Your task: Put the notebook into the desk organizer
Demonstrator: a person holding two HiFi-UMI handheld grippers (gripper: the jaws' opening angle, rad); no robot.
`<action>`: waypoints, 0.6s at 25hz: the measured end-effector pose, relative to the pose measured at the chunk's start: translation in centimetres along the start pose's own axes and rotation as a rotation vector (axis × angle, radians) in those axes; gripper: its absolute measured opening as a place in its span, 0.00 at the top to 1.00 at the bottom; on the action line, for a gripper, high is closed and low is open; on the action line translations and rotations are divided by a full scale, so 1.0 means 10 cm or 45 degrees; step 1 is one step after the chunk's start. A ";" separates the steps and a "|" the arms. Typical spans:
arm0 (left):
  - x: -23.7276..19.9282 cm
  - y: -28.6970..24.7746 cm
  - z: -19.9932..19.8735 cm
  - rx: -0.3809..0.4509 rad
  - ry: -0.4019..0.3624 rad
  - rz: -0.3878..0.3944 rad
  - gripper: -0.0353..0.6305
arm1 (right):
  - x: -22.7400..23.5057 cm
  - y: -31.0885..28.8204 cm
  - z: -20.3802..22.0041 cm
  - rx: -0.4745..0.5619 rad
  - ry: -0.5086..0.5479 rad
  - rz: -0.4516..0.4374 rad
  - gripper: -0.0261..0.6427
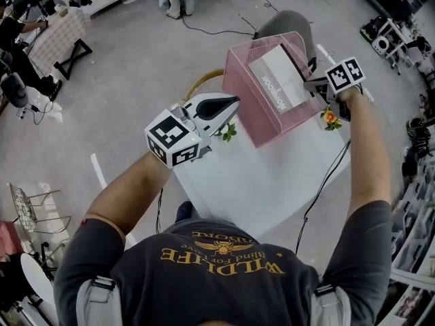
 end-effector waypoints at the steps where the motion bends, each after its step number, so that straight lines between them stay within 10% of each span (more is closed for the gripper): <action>1: 0.00 -0.01 0.01 -0.001 0.001 0.003 0.94 | 0.03 -0.06 0.00 -0.012 0.019 0.050 0.95; 15: 0.08 -0.02 0.06 -0.008 0.003 0.027 0.95 | 0.21 -0.38 -0.03 -0.087 0.285 0.673 0.88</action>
Point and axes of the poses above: the fingertips, and each gripper's own axes: y backward along the fingers, x to its right, z out of its underside, the point moved 3 cm from there along y, backward along the fingers, and after that the axes turned 7 degrees about z, right-handed, at the moved point
